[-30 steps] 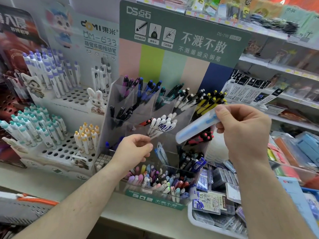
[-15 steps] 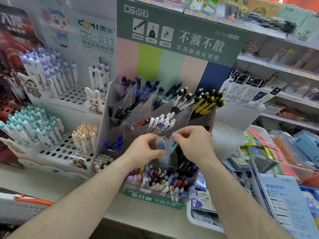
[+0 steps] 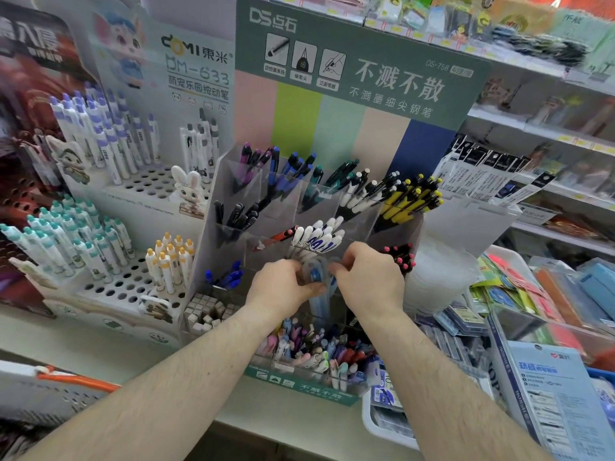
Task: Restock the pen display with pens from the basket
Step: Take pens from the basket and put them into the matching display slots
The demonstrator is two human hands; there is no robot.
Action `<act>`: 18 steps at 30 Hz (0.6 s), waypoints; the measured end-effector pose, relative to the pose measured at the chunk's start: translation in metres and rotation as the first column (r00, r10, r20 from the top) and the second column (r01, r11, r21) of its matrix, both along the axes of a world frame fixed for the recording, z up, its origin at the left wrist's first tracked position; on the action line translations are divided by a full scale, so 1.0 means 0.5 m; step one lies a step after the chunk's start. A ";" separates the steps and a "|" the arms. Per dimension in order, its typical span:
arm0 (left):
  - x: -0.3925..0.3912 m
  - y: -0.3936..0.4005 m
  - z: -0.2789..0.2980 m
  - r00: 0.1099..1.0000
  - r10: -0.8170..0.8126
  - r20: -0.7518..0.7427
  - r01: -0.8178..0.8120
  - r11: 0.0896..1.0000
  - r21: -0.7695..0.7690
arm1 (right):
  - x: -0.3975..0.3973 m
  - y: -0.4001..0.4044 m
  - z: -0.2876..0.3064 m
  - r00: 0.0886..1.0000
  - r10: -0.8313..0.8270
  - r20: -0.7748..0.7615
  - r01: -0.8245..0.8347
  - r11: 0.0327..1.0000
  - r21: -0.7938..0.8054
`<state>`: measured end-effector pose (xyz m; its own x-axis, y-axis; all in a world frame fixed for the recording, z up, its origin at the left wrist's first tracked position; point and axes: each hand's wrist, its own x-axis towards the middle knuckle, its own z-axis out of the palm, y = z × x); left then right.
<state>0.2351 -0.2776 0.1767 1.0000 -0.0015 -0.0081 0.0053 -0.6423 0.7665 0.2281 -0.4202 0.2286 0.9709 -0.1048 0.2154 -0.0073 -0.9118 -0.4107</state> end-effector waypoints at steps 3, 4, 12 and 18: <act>-0.003 0.004 0.002 1.000 -0.009 -0.010 0.009 1.000 -0.008 | 0.000 -0.006 0.000 1.000 -0.018 -0.005 0.019 0.996 0.090; -0.003 0.007 0.002 1.000 -0.009 -0.012 0.009 1.000 -0.011 | 0.000 -0.007 0.002 1.000 -0.018 -0.015 0.020 0.995 0.098; -0.024 0.022 0.015 0.999 0.038 0.005 -0.038 0.999 -0.032 | -0.025 0.019 0.015 0.948 0.030 0.317 -0.049 0.997 0.052; -0.068 0.075 0.042 0.978 0.157 0.134 -0.150 0.987 -0.056 | -0.025 0.123 0.023 0.918 0.187 0.350 -0.308 0.892 0.331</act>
